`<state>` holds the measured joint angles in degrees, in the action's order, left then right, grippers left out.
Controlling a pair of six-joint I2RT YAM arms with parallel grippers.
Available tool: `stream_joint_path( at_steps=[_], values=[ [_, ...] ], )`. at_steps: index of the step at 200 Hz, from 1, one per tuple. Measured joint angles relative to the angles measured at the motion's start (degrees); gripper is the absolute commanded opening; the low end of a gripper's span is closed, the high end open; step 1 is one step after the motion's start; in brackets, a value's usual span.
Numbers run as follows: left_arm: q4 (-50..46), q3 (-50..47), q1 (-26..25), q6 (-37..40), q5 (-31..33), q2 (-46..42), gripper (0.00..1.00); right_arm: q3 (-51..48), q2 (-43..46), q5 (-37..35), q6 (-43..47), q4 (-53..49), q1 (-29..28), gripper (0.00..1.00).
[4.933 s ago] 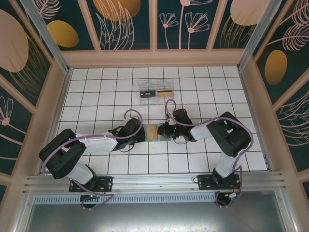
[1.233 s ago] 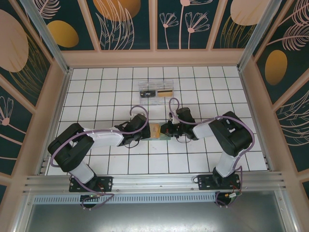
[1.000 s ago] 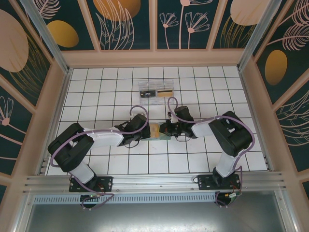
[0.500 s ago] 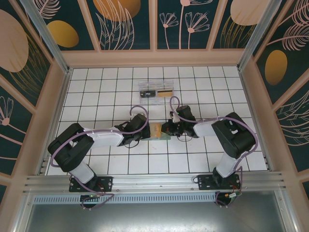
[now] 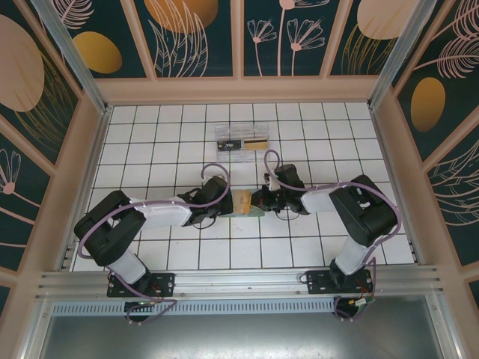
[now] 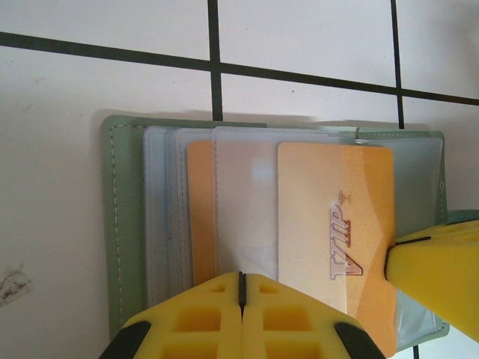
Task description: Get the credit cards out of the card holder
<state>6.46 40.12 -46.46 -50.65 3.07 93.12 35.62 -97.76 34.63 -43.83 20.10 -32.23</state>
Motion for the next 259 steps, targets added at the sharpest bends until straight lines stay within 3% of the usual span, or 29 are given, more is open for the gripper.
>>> stream_joint_path(
  at_steps=[116, 259],
  values=[
    [0.2, -0.09, 0.0, 0.0, -0.02, 0.0, 0.0, 2.14, -1.88, 0.09, -0.15, 0.07, -1.97, 0.0],
    [0.59, -0.26, 0.0, 0.0, 0.0, 0.0, 0.0, -1.05, 0.37, 0.87, 0.31, -1.03, 3.1, 0.0]
  ],
)
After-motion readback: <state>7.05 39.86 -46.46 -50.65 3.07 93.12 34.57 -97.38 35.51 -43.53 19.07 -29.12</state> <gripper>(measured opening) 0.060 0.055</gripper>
